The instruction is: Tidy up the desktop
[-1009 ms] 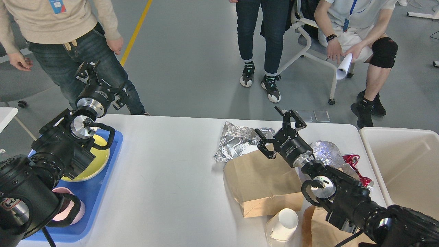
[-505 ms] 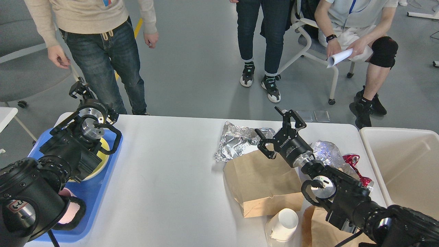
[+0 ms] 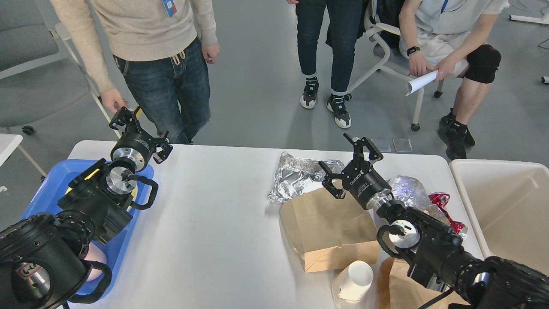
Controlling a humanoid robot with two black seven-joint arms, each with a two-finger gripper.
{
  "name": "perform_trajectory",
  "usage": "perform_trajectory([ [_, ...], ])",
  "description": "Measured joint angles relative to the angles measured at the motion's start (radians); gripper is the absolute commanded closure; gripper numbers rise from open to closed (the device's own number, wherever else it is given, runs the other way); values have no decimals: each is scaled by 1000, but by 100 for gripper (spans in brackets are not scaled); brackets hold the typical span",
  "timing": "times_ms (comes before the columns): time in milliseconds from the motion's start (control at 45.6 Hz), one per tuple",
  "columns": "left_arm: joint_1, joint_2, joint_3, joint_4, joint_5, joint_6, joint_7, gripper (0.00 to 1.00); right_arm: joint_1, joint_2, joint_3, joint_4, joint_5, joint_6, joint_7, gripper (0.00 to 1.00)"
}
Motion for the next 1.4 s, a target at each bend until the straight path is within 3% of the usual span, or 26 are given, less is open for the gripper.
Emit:
perform_trajectory([
  [592,12,-4,-14,0,-1,-15,-13,4,0,0,0,0,0,-1,0,0],
  [921,34,-2,-3,0,0,-111,-24,4,0,0,0,0,0,-1,0,0],
  [1229,56,-2,-2,0,0,-171,-159,4,0,0,0,0,0,-1,0,0],
  [1404,71,-3,-1,0,0,-205,-273,4,0,0,0,0,0,-1,0,0],
])
